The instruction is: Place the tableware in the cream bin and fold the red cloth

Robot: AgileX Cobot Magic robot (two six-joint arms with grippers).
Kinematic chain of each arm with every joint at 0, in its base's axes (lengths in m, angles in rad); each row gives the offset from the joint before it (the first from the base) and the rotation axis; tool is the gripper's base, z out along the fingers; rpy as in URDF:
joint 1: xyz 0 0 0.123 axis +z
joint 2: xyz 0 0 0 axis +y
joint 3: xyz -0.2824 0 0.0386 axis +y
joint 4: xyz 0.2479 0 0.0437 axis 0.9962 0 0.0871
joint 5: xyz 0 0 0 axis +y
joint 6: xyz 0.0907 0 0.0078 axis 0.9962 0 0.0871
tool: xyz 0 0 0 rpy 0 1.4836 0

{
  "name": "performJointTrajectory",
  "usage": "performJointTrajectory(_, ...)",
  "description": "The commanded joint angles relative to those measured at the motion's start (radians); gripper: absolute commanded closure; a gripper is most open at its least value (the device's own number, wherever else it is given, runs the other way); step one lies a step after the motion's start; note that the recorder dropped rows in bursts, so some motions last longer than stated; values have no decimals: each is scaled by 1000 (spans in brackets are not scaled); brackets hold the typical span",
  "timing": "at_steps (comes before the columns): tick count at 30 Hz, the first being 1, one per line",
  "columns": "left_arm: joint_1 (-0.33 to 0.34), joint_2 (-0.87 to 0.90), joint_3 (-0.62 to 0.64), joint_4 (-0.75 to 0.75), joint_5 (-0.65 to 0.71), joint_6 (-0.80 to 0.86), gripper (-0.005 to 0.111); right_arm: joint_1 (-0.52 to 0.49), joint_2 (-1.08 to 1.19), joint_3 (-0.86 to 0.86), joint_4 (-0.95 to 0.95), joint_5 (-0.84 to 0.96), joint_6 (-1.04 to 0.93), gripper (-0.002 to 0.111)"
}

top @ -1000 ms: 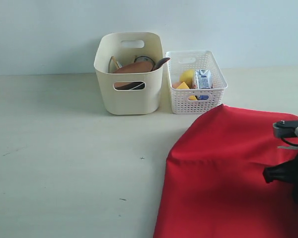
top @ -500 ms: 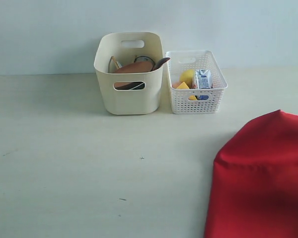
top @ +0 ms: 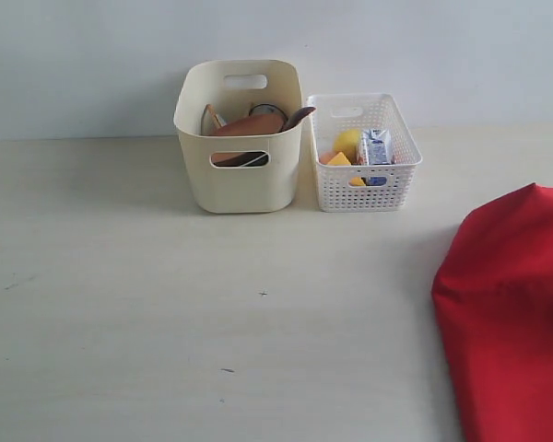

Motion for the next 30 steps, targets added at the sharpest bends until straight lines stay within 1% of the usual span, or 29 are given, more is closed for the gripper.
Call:
performJointTrajectory(1,4,-6,2,-2,-6,-1,107,-29,89,-111,157,-113,-126,108)
performJointTrajectory(2,4,-6,2,-2,-6,-1,107,-36,106,-131,187,-122,-151,108)
performJointTrajectory(6,4,-6,2,-2,-6,-1,107,-82,221,-273,403,-125,-315,108)
performJointTrajectory(8,4,-6,2,-2,-6,-1,107,-104,285,-352,548,-127,-411,108)
performJointTrajectory(12,4,-6,2,-2,-6,-1,107,-122,371,-459,717,-129,-505,108)
performJointTrajectory(16,4,-6,2,-2,-6,-1,107,-122,423,-569,743,-129,-508,108)
performJointTrajectory(24,4,-6,2,-2,-6,1,107,-122,493,-720,766,-95,-503,108)
performJointTrajectory(30,4,-6,2,-2,-6,-1,107,-167,536,-766,768,-93,-501,108)
